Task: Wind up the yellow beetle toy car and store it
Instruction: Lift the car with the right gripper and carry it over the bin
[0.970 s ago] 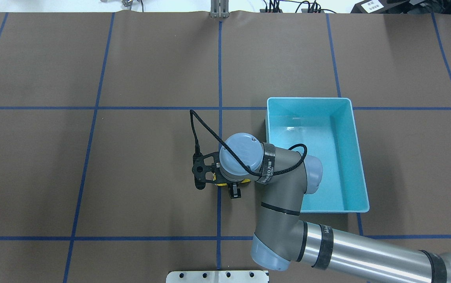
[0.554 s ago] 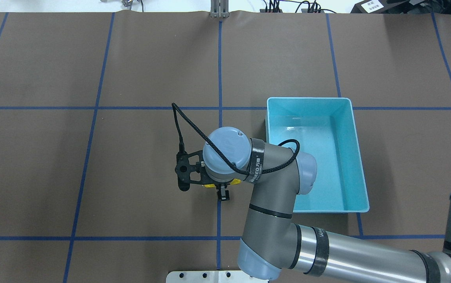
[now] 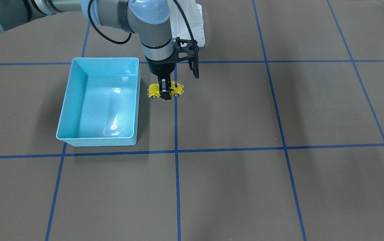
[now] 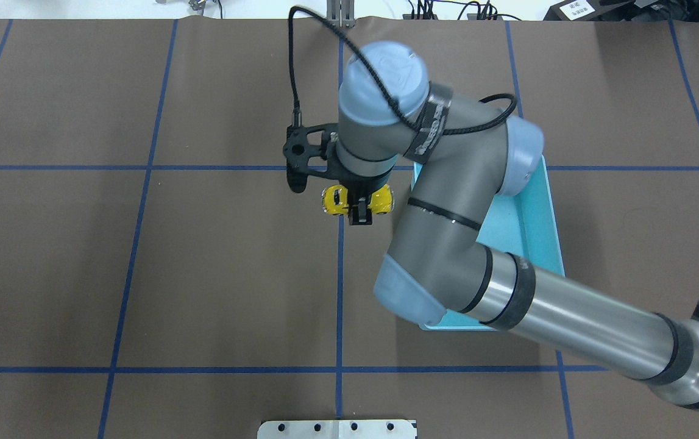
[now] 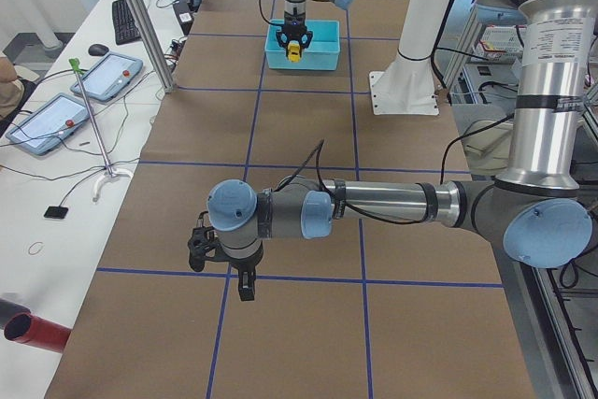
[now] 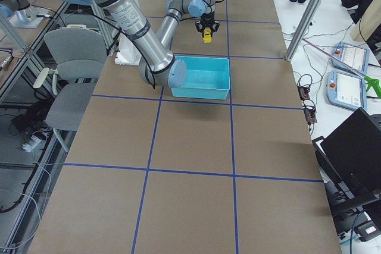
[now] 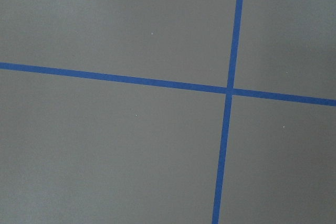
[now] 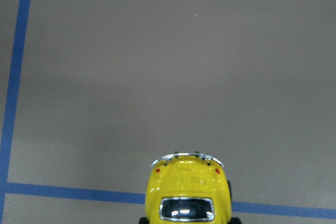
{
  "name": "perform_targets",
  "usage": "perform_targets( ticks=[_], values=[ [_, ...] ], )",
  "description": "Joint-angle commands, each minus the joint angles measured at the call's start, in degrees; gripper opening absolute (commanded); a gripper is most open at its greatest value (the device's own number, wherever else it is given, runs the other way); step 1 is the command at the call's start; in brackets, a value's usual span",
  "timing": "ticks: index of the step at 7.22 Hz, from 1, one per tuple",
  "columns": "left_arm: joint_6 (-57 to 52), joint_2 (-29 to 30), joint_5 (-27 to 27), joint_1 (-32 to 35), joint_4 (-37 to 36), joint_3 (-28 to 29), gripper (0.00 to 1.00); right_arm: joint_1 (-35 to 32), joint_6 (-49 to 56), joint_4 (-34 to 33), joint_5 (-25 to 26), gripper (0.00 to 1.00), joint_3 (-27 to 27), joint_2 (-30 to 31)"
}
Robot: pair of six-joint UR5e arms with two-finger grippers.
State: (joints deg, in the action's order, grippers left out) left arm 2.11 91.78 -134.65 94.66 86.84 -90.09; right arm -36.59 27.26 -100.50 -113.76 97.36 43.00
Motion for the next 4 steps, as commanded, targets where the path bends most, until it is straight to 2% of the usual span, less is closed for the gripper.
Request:
perform_targets(
  ticks=[1,2,3,4],
  values=[
    [0.0,0.0,0.0,0.0,0.0,0.0,1.00,-12.1,11.6,0.0,-5.8,0.00,1.8,7.1],
    [0.0,-0.1,0.1,0.0,0.0,0.0,1.00,-14.3,13.8,0.3,-9.4,0.00,3.0,11.0],
    [0.0,-0.5,0.0,0.0,0.0,-0.3,1.00,-13.5,13.8,0.9,-9.3,0.00,5.8,16.8],
    [0.0,-0.5,0.0,0.0,0.0,-0.3,1.00,-11.9,13.4,2.0,-9.2,0.00,5.8,18.7]
  ],
)
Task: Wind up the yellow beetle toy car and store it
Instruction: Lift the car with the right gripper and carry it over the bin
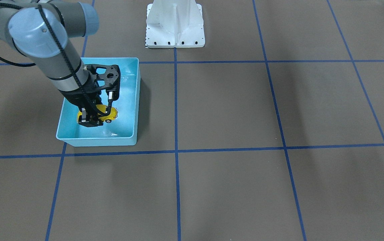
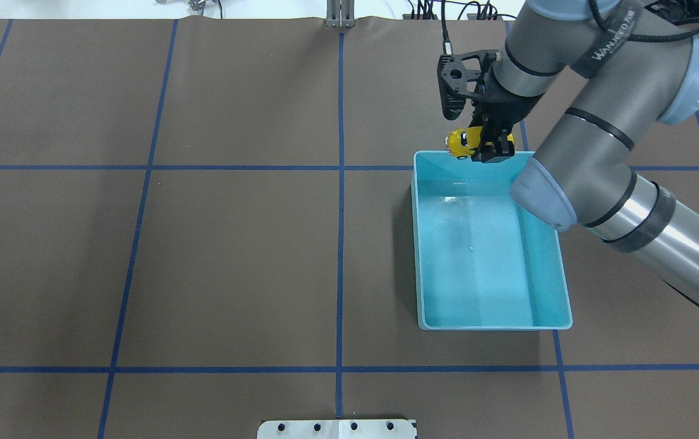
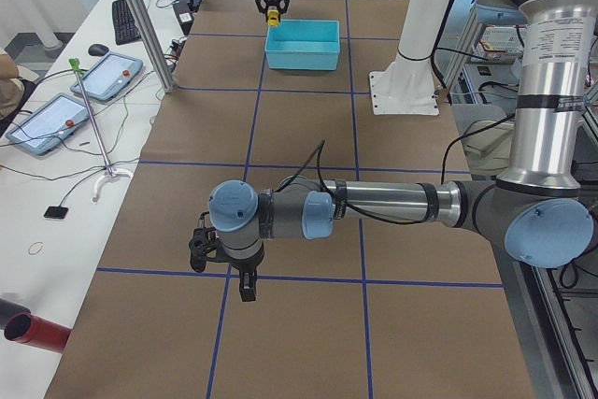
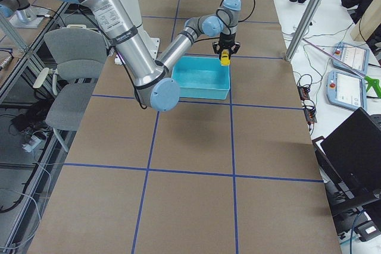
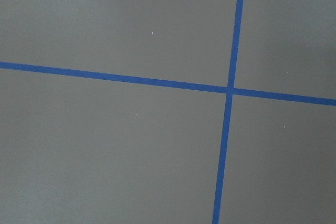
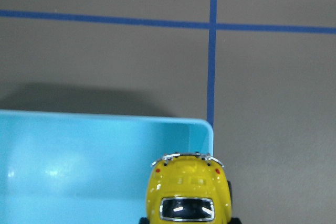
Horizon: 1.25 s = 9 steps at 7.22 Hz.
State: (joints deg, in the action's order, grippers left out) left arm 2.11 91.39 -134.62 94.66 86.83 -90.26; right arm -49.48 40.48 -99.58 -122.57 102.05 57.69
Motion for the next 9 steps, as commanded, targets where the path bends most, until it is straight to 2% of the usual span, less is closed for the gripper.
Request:
perform_targets(
  ticks=[1,3,4,8,9],
  values=[
    [0.0,-0.2,0.0,0.0,0.0,-0.2,1.00,2.5,-2.1,1.2,-0.4,0.00,1.3,4.8],
    [0.1,-0.2,0.0,0.0,0.0,-0.2,1.00,5.9,-6.9,3.7,-0.3,0.00,0.3,6.1],
    [0.1,-0.2,0.0,0.0,0.0,-0.2,1.00,7.3,-7.1,5.3,-0.4,0.00,-1.8,6.6],
    [0.1,-0.2,0.0,0.1,0.0,-0.2,1.00,10.9,-7.6,5.7,0.0,0.00,-3.7,7.0],
    [0.1,-0.3,0.0,0.1,0.0,-0.2,1.00,11.3,-8.1,5.7,0.0,0.12,-3.7,7.4]
  ],
)
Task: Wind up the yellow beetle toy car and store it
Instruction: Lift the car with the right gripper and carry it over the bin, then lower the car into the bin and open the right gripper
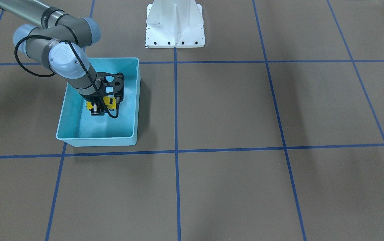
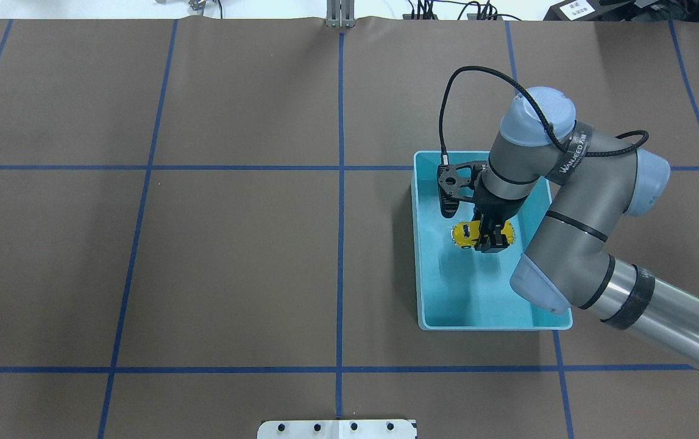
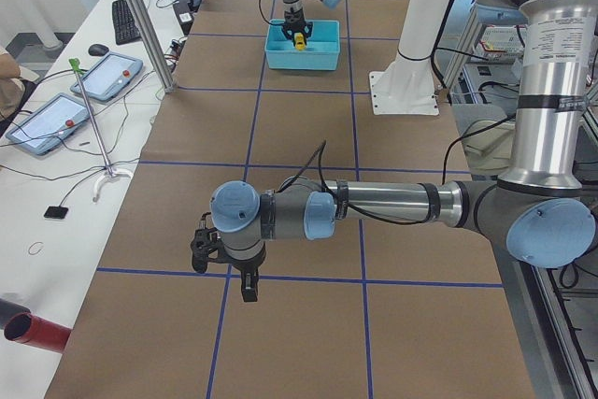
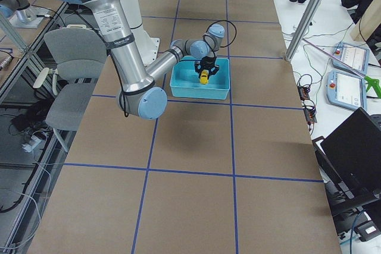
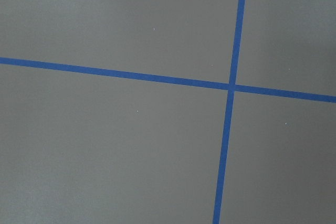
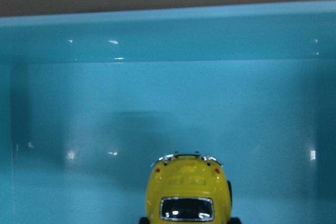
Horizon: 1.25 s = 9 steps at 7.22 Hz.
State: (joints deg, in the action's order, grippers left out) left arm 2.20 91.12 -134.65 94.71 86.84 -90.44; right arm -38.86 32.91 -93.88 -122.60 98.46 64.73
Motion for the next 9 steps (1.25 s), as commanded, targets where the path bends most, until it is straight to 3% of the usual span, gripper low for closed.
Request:
perform_targets(
  ticks=[1,2,5,6,9],
  values=[
    [0.0,-0.1,0.0,-0.1,0.0,0.0,1.00,0.7,-0.5,0.0,0.2,0.54,0.0,0.5],
    [0.0,-0.3,0.0,-0.1,0.0,-0.1,1.00,0.7,-0.5,0.0,0.2,1.00,0.1,0.7],
    [0.0,-0.3,0.0,-0.1,0.0,-0.2,1.00,-1.0,-0.9,0.1,0.0,1.00,1.7,0.2],
    [0.0,-0.3,0.0,-0.1,0.0,-0.2,1.00,-4.8,-2.7,0.1,-0.4,1.00,5.1,0.0],
    [0.1,-0.3,0.0,-0.1,0.0,-0.2,1.00,-17.6,-34.6,0.2,-0.5,1.00,13.6,-0.1]
  ],
)
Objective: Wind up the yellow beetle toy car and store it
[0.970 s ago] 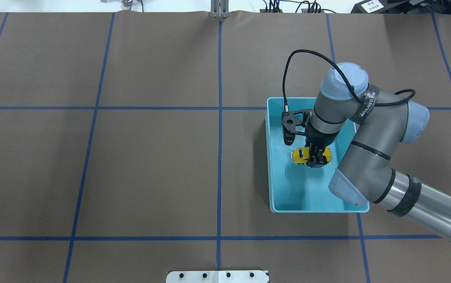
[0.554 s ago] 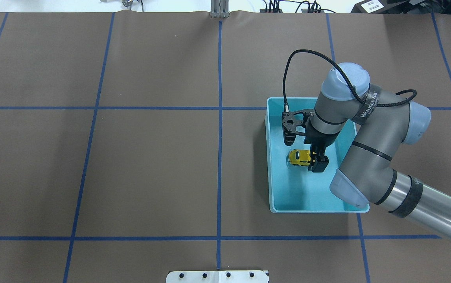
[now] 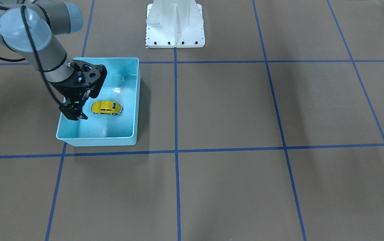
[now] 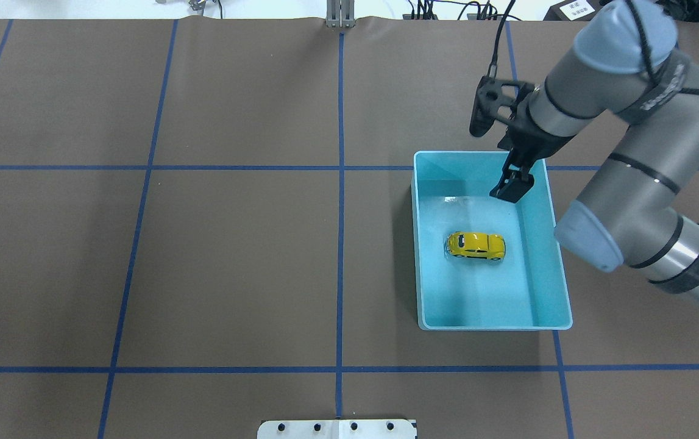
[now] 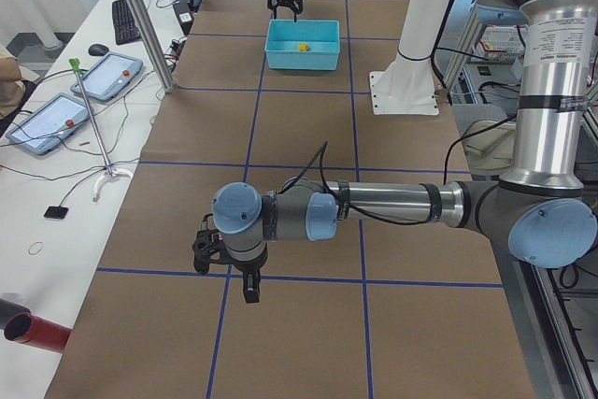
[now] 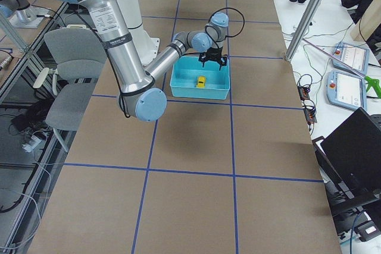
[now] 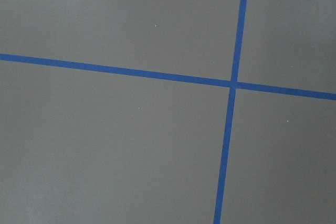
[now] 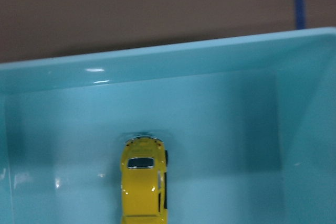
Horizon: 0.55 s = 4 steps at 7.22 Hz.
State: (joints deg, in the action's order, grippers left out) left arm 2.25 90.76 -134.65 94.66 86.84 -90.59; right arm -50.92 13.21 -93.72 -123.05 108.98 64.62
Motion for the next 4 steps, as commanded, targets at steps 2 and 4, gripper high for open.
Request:
perform_targets(
  ticks=[2,4],
  values=[
    [0.0,0.0,0.0,0.0,0.0,0.0,1.00,-16.3,-25.4,-0.6,-0.5,1.00,2.0,5.9],
    [0.0,0.0,0.0,0.0,0.0,0.1,1.00,-26.0,-25.6,-0.3,-7.8,1.00,-5.9,13.1]
  ],
)
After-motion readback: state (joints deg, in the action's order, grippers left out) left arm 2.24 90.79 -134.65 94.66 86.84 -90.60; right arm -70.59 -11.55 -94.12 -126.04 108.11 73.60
